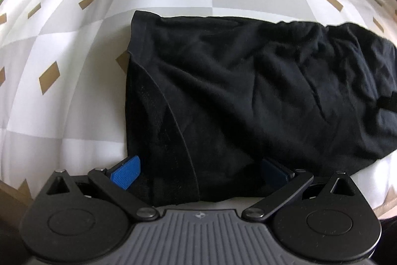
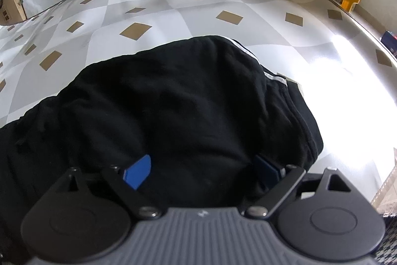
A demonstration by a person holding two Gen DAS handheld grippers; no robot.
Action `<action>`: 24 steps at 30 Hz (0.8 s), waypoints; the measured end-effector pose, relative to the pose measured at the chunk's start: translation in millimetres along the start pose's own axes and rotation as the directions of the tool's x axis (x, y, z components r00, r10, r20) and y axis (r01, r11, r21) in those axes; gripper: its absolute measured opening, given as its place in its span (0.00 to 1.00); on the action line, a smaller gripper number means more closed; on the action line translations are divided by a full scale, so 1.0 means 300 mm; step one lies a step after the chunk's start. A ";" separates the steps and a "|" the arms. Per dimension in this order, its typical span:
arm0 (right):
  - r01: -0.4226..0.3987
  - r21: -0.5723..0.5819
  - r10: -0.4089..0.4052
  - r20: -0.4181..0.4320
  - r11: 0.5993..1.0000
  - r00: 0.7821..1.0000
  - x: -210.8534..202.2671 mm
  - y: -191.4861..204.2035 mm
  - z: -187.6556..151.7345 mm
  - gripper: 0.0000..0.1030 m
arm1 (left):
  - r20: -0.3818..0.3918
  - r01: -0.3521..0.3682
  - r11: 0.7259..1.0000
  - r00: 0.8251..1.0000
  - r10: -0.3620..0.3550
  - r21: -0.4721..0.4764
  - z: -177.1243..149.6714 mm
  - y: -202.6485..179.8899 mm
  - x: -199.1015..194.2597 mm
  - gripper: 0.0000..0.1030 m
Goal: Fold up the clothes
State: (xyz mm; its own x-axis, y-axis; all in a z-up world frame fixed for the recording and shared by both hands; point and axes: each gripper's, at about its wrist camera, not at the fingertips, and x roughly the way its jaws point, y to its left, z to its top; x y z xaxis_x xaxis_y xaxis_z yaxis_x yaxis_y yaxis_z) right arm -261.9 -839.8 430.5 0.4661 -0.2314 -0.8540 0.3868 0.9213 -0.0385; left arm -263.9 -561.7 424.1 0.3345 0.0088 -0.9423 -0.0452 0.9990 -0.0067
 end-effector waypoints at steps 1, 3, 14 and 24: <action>0.002 0.000 -0.002 0.000 1.000 1.000 -0.001 0.000 -0.003 0.87 | 0.002 -0.004 1.000 1.000 0.004 0.006 -0.003 0.001 0.000 1.00; 0.006 0.002 -0.006 -0.002 1.000 1.000 -0.003 -0.001 -0.007 0.87 | 0.003 -0.015 1.000 1.000 0.015 -0.007 -0.006 0.015 -0.001 1.00; 0.020 0.011 -0.020 -0.011 1.000 1.000 -0.018 0.003 -0.026 0.89 | -0.002 -0.054 0.995 0.999 0.054 -0.083 -0.021 0.112 -0.010 1.00; 0.053 -0.012 -0.053 0.009 0.999 0.999 -0.037 -0.004 -0.012 0.87 | -0.028 -0.067 0.991 0.998 0.064 -0.120 -0.052 0.176 -0.024 1.00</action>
State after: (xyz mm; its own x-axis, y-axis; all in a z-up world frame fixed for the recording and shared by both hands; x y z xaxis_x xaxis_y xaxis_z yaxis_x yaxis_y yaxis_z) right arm -270.5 -837.1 438.2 0.4520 -0.2824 -0.8461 0.4011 0.9116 -0.0900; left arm -283.3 -509.7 425.4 0.3047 0.0718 -0.9497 -0.1799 0.9835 0.0167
